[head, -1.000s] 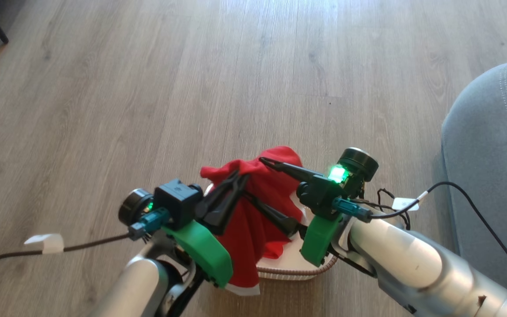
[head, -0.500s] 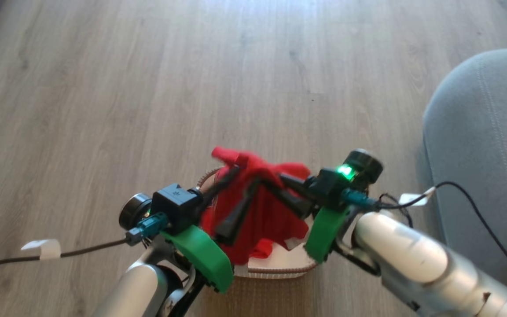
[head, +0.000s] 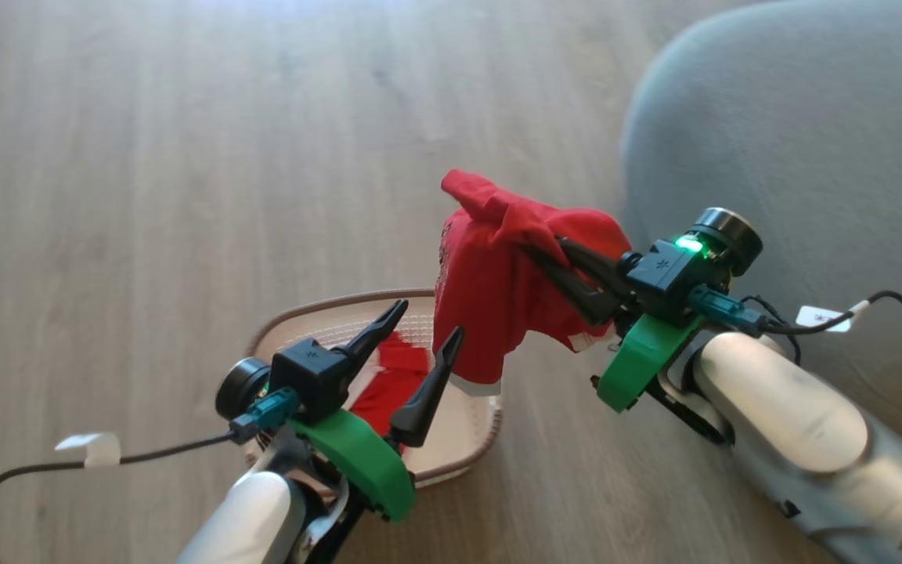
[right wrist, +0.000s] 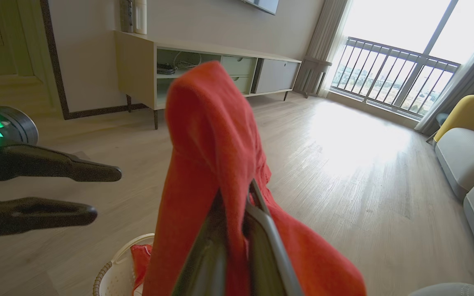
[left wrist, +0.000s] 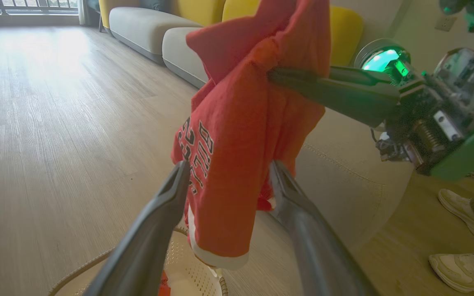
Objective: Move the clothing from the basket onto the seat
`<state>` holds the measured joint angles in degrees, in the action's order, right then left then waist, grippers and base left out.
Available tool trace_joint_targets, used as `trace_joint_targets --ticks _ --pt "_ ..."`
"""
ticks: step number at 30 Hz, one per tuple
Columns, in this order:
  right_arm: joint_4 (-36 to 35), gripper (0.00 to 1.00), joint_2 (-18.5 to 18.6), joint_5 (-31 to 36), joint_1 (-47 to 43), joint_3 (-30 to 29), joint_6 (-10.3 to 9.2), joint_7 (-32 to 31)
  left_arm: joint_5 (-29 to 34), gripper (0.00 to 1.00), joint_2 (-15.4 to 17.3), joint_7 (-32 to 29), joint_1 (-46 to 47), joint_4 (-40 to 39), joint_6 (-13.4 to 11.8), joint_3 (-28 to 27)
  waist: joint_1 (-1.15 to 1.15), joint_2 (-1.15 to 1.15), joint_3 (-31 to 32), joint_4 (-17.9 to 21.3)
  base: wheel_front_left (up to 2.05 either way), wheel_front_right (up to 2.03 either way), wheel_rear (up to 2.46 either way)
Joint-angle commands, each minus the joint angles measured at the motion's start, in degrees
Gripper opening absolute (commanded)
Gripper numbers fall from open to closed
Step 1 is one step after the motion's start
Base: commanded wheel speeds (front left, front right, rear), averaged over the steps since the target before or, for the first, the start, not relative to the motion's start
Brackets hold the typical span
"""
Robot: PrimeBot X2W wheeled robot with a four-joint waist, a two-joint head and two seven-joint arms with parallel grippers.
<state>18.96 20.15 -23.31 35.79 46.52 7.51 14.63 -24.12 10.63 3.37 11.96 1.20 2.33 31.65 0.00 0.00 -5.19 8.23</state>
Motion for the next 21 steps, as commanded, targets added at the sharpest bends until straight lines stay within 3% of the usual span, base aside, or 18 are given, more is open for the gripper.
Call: trace_joint_targets --ticks 1,11,21 --pt "-2.2 0.00 0.4 0.3 0.2 -1.2 -0.02 0.4 0.5 1.00 -0.4 0.9 3.3 -1.2 0.1 -1.5 0.00 0.00 -1.0 5.2 0.00 0.00 0.00" --pt "-5.4 0.00 2.8 1.0 -3.6 -6.4 -0.02 0.4 0.8 1.00 -1.5 1.9 4.8 1.6 0.3 -0.2 0.00 0.00 -2.7 13.1 0.00 0.00 0.00" --pt "-7.5 0.00 4.1 1.3 -5.8 -10.2 -0.02 0.4 0.8 1.00 -1.6 2.0 5.5 2.0 0.1 0.4 0.00 0.00 -4.4 14.3 0.00 0.00 0.00"
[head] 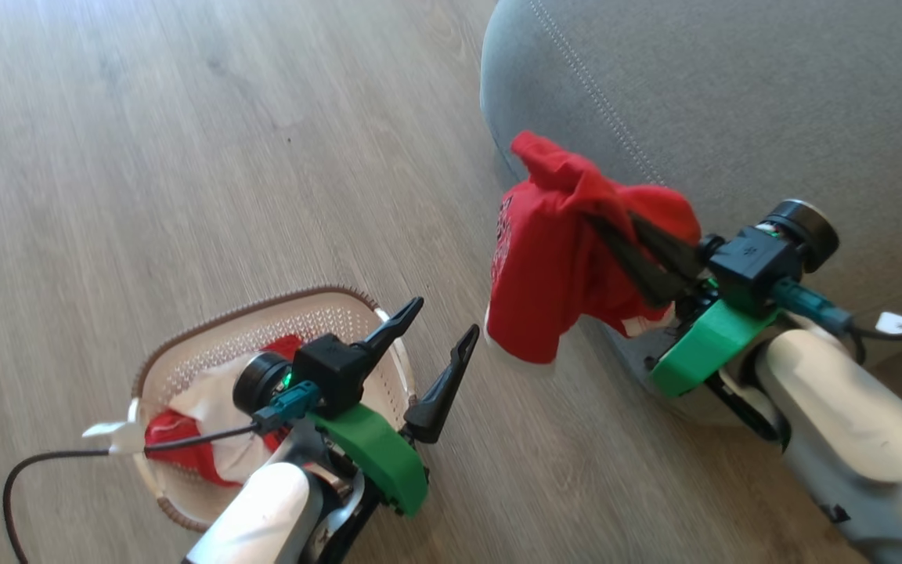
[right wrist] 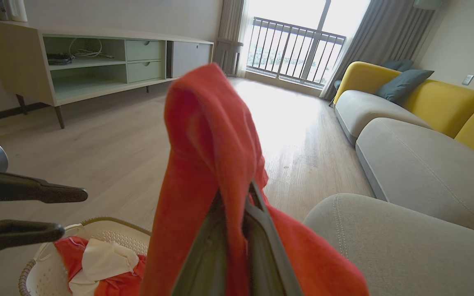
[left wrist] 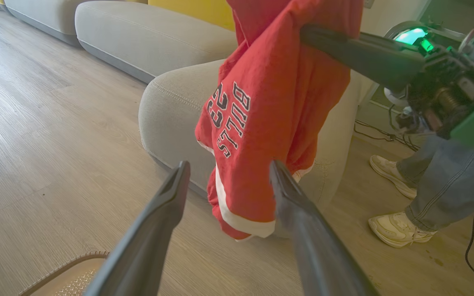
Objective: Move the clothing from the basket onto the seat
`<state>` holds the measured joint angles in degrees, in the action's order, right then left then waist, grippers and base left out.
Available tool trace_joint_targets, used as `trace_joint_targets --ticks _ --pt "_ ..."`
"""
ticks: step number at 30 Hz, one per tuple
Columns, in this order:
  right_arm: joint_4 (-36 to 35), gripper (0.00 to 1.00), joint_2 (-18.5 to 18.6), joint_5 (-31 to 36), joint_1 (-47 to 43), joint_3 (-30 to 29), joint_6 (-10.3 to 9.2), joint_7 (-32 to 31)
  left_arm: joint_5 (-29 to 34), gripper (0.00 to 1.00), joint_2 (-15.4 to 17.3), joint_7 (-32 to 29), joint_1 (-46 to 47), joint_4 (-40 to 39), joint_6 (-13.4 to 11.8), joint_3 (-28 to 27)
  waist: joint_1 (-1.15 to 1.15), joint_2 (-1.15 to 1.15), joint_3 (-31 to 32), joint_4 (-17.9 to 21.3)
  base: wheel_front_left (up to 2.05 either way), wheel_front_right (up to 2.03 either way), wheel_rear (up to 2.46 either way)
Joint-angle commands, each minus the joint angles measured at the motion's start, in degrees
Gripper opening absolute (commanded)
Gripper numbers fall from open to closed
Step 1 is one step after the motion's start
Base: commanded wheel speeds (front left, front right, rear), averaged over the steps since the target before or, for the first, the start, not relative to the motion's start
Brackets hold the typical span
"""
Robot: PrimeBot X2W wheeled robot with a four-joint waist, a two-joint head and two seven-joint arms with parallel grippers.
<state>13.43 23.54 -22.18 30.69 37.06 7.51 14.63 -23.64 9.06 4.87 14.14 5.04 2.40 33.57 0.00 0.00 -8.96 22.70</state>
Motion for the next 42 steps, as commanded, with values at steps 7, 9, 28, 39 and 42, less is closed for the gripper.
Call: trace_joint_targets --ticks 7,9,28,39,42 --pt "-3.0 0.00 0.9 -1.2 -0.6 -8.5 -0.02 0.4 1.9 1.00 0.6 -0.2 7.4 -2.9 -0.2 -1.6 0.00 0.00 -7.7 -2.3 0.00 0.00 0.00" --pt "-3.2 0.00 0.6 -1.7 0.5 -11.8 -0.02 0.4 2.9 1.00 0.9 -0.6 9.9 -3.2 -0.2 -1.7 0.00 0.00 -11.2 -3.0 0.00 0.00 0.00" --pt "13.0 0.00 0.7 0.4 33.6 -54.1 -0.02 -0.9 8.4 1.00 2.4 -1.4 23.4 -4.3 -0.9 -2.3 0.00 0.00 -38.3 -11.8 0.00 0.00 0.00" --pt "26.8 0.00 12.0 16.8 50.0 -79.3 -0.02 -6.4 7.2 1.00 -0.1 4.2 17.4 -2.5 -2.6 -0.4 0.00 0.00 -41.4 -20.7 0.00 0.00 0.00" --pt "29.4 0.00 10.7 21.9 48.9 -86.3 -0.02 -5.3 7.1 1.00 -0.1 4.9 16.4 -2.9 -2.9 -0.2 0.00 0.00 -42.5 -22.2 0.00 0.00 0.00"
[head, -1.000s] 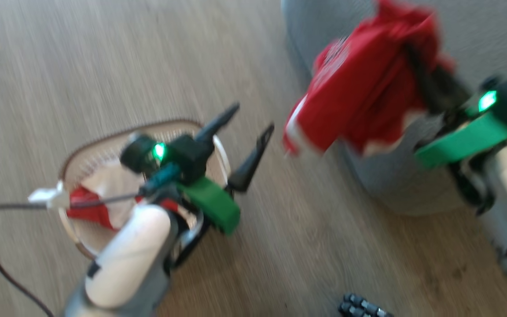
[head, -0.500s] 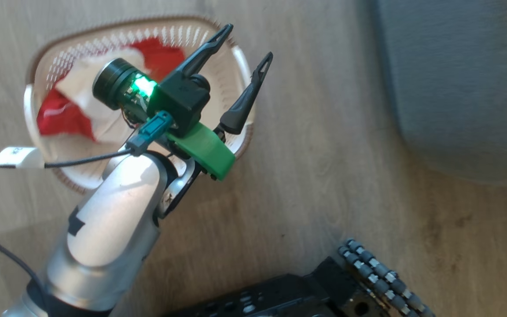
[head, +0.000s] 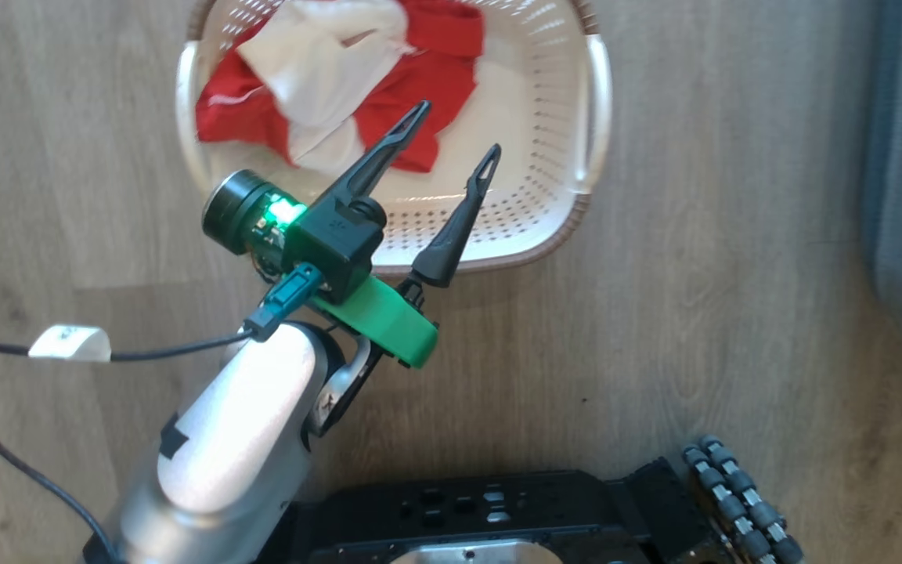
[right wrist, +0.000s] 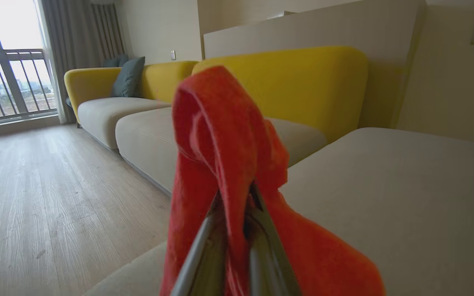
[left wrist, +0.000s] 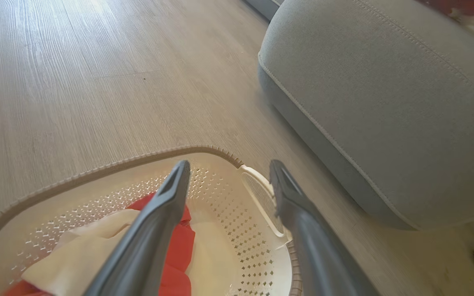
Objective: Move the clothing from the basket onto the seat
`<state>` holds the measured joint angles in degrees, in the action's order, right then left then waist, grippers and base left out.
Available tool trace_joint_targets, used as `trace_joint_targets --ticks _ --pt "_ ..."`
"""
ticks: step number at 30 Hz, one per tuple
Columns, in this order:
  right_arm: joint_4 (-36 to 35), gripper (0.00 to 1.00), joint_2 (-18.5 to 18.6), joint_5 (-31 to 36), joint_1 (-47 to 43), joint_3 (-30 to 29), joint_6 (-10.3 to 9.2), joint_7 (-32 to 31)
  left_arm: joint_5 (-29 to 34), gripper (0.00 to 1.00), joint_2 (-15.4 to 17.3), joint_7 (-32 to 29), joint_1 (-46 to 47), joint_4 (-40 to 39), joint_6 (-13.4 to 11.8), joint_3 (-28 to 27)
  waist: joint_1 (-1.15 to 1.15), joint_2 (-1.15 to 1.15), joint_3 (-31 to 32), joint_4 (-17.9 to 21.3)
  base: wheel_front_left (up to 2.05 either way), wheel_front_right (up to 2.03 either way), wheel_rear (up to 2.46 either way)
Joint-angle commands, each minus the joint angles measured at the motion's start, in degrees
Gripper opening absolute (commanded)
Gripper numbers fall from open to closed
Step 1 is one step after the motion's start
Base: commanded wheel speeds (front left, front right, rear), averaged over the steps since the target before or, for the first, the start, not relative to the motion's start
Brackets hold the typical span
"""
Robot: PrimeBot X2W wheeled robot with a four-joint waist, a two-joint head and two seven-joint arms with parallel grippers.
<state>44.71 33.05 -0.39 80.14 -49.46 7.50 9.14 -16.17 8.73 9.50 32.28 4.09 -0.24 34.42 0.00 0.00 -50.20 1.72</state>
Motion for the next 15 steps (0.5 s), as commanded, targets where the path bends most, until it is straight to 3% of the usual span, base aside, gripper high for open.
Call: trace_joint_targets --ticks 1,5,6,7,8,9,15 --pt "-1.1 0.00 0.4 1.8 -1.2 -1.7 -0.01 0.7 -0.4 1.00 0.2 0.4 -2.1 -2.0 -0.5 -1.0 0.00 0.00 -1.5 -1.5 0.00 0.00 0.00" --pt "1.5 0.00 -3.3 7.6 -2.6 -8.6 -0.01 2.5 -0.4 1.00 0.0 0.9 -3.6 -2.0 -0.9 -0.2 0.00 0.00 -1.6 -1.8 0.00 0.00 0.00" --pt "1.9 0.05 -4.1 8.7 -2.7 -9.6 -0.01 3.0 -0.4 1.00 0.0 1.0 -3.9 -1.9 -1.0 0.0 0.00 0.00 -1.2 -1.8 0.00 0.00 0.00" --pt "2.4 0.35 -4.8 9.8 -2.8 -10.3 -0.01 3.4 -0.5 1.00 0.1 1.1 -4.2 -1.7 -1.0 0.0 0.00 0.00 -0.8 -1.6 0.00 0.00 0.00" --pt "2.9 0.72 -5.5 10.7 -2.8 -10.6 -0.01 3.6 -0.7 1.00 0.2 1.2 -4.4 -1.6 -1.1 -0.1 0.00 0.00 -0.3 -1.4 0.00 0.00 0.00" --pt "3.6 1.00 -6.1 11.4 -2.9 -10.5 -0.01 3.7 -0.8 1.00 0.4 1.3 -4.5 -1.4 -1.1 -0.3 0.00 0.00 0.3 -1.1 0.00 0.00 0.00" --pt "4.6 1.00 -8.3 13.5 -4.8 -4.9 -0.01 4.9 -2.2 1.00 0.1 2.1 -3.5 -1.0 -0.9 -1.4 0.00 0.00 4.7 0.8 0.00 0.00 0.00"
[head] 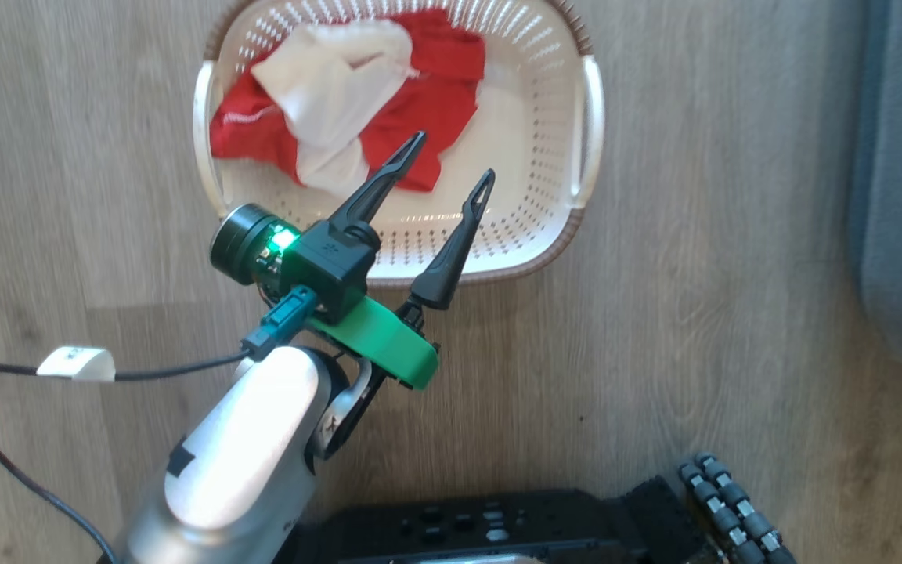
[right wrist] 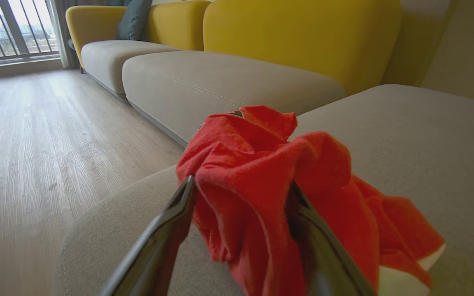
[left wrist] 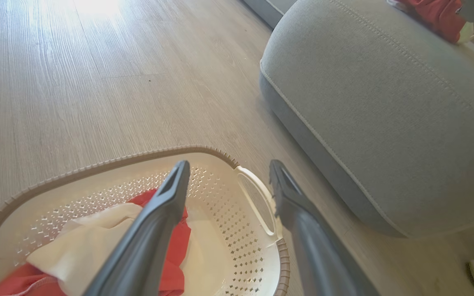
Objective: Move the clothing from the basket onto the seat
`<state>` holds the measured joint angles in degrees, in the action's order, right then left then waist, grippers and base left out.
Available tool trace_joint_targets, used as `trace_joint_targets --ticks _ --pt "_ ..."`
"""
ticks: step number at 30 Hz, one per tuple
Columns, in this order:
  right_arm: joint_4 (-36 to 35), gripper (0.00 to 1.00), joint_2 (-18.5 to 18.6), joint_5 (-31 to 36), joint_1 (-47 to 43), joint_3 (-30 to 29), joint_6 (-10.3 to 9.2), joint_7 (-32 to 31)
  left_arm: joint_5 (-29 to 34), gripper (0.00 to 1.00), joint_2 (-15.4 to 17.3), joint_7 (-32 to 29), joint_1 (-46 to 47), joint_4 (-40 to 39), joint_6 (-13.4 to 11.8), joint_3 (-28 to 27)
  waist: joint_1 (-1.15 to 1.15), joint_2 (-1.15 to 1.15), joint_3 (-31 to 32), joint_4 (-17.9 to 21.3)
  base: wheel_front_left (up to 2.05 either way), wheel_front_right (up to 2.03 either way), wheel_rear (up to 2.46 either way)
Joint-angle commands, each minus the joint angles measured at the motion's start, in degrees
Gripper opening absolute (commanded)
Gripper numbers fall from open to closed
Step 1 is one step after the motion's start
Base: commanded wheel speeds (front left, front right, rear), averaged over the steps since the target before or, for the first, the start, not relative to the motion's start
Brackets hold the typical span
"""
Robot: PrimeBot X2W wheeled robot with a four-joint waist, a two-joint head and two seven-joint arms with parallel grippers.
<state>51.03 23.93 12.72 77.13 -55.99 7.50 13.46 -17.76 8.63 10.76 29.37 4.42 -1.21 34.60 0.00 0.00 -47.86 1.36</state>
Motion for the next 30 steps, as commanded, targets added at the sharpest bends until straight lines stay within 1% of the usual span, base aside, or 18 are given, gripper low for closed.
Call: trace_joint_targets --ticks 1,3,6,7,8,10,13,18,22,27,30 --pt "-1.7 1.00 0.8 0.4 -1.8 1.7 -0.01 0.6 -0.7 1.00 0.2 0.8 -0.6 -1.3 0.0 -1.6 0.00 0.00 2.4 1.1 0.00 0.00 0.00" --pt "-2.1 1.00 0.1 0.0 -4.1 5.5 -0.01 1.0 -1.4 1.00 -0.2 1.2 -0.2 -0.4 0.3 -1.9 0.00 0.00 4.6 1.7 0.00 0.00 0.00" --pt "-4.4 1.00 -1.1 -1.9 -9.5 13.2 -0.01 1.4 -2.8 1.00 -0.7 2.0 -0.5 1.6 0.7 -2.6 0.00 0.00 8.9 2.4 0.00 0.00 0.00" --pt "-7.1 1.00 -2.4 -4.2 -14.1 17.9 -0.01 1.5 -3.7 1.00 -0.7 2.6 -1.1 3.1 0.8 -3.3 0.00 0.00 12.1 2.8 0.00 0.00 0.00" --pt "-8.9 1.00 -3.3 -5.4 -16.6 20.5 -0.01 1.5 -4.1 1.00 -0.6 2.9 -1.7 3.8 0.7 -3.9 0.00 0.00 13.8 3.0 0.00 0.00 0.00" --pt "-13.0 1.00 -4.6 -8.5 -21.4 24.9 -0.01 1.5 -5.0 1.00 -0.5 3.3 -2.9 4.9 0.5 -5.0 0.00 0.00 16.9 3.3 0.00 0.00 0.00" --pt "-19.6 1.00 -6.2 -12.4 -28.9 30.0 -0.01 1.5 -6.4 1.00 -0.3 3.8 -5.0 6.3 0.2 -6.9 0.00 0.00 21.4 2.9 0.00 0.00 0.00" --pt "-29.2 1.00 -9.4 -16.0 -40.1 34.9 -0.01 0.9 -7.8 1.00 0.1 4.1 -8.7 8.1 -0.4 -10.2 0.00 0.00 27.7 1.4 0.00 0.00 0.00" --pt "-35.8 1.00 -12.0 -16.2 -47.7 37.4 -0.01 -0.3 -7.9 1.00 0.3 4.2 -11.2 8.5 -0.6 -13.5 0.00 0.00 31.8 -0.3 0.00 0.00 0.00" --pt "-40.8 1.00 -15.3 -13.4 -56.2 41.0 -0.01 -0.5 -6.6 1.00 0.5 4.2 -14.3 9.5 -0.1 -16.7 0.00 0.00 36.9 -2.4 0.00 0.00 0.00" --pt "-42.3 1.00 -17.8 -12.3 -60.6 43.0 -0.01 -0.1 -6.1 1.00 0.6 4.2 -16.1 10.0 0.2 -18.7 0.00 0.00 39.2 -3.2 0.00 0.00 0.00"
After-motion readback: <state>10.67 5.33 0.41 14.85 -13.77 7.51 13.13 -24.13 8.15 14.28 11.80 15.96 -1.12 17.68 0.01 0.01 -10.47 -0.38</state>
